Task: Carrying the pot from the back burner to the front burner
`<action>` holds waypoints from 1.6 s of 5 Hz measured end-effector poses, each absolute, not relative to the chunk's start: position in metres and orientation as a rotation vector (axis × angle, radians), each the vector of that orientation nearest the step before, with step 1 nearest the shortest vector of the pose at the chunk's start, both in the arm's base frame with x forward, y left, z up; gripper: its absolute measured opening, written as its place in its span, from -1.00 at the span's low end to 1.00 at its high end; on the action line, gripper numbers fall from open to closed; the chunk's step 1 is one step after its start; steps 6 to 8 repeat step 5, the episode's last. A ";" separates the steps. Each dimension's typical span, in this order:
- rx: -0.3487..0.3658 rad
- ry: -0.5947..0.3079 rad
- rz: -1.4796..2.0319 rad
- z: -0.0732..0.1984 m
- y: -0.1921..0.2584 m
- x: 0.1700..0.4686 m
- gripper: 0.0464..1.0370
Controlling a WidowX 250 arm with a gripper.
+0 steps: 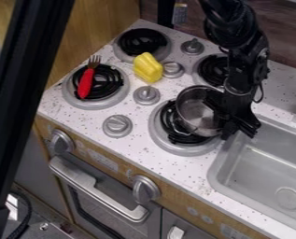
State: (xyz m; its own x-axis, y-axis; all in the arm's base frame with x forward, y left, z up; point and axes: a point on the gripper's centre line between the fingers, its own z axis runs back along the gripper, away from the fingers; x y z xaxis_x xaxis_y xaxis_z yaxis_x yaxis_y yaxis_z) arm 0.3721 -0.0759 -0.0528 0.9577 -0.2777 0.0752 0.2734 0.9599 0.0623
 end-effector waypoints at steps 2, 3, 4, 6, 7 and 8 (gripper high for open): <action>0.086 -0.171 -0.191 -0.031 -0.064 0.381 0.60; 0.092 -0.268 -0.168 -0.001 -0.063 0.391 0.94; 0.073 -0.320 -0.148 0.015 -0.064 0.397 0.93; 0.075 -0.362 -0.133 0.029 -0.062 0.401 0.93; 0.075 -0.362 -0.133 0.029 -0.062 0.401 0.93; 0.075 -0.362 -0.133 0.029 -0.062 0.401 0.93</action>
